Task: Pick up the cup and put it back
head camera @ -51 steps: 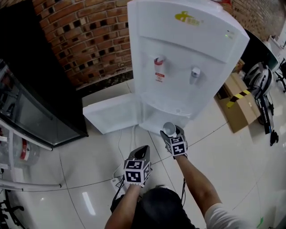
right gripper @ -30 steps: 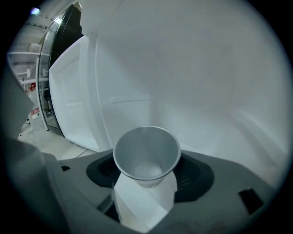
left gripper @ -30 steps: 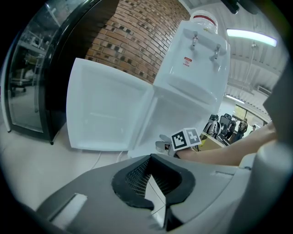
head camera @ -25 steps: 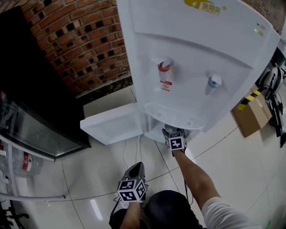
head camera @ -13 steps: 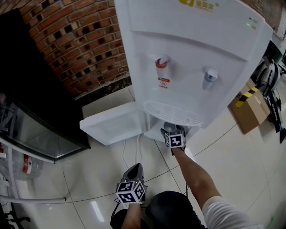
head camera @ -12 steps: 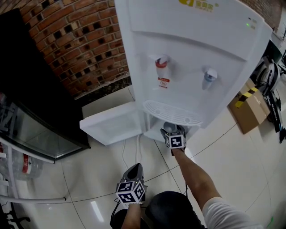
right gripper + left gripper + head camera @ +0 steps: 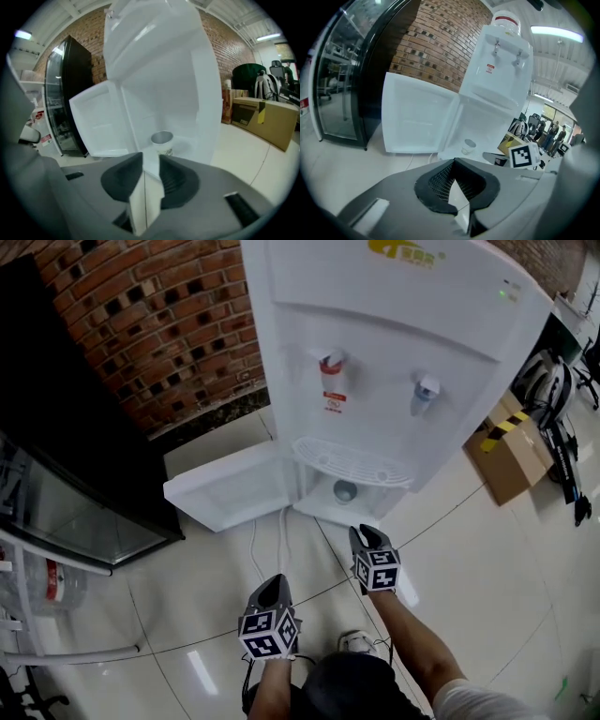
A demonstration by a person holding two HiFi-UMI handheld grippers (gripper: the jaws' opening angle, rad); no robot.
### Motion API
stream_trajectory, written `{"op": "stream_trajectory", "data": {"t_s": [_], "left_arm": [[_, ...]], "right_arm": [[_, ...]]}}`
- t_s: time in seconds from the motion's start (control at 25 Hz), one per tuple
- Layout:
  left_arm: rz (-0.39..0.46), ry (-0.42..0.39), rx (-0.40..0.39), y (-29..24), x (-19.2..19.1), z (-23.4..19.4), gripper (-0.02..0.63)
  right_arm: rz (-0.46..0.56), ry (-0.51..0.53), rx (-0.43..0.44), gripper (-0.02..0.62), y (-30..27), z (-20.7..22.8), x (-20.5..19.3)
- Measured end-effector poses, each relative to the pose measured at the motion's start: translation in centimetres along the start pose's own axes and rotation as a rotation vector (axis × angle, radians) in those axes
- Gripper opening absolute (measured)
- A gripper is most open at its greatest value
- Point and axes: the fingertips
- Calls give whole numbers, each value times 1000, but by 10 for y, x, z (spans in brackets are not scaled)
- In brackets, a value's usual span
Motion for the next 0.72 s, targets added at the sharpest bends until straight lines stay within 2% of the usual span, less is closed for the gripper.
{"op": "stream_trajectory", "data": {"t_s": [0.04,0.08,0.24,0.32,0.4,0.56,0.72], "left_arm": [[-8,15,5,9,6,1,0],[-17,25,3,20,12,5,0],[-83,-14,-3,73,38,34,0],[-99,5,-13,107,55,48,0],[-115,22,-35,145,68,65,0],[-164,2,-48,217,89,102,0],[-197,-34,-67,289,123,149,0]], "right_arm": [[11,7,23,40,16,-9,11],[12,9,47,0,34,-19,22],[-64,-51,60,1,110,-50,65],[-96,-89,56,2,153,-61,88],[-139,-64,49,7,200,-72,108],[-232,-38,12,8,301,-83,134],[-247,-114,-16,8,392,-94,174]]}}
Point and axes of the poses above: the fingertips, and each gripper's own axes: y backward along the fingers, z to its right, x out of its top, and after that the axes turned 6 degrees about x, right-handed
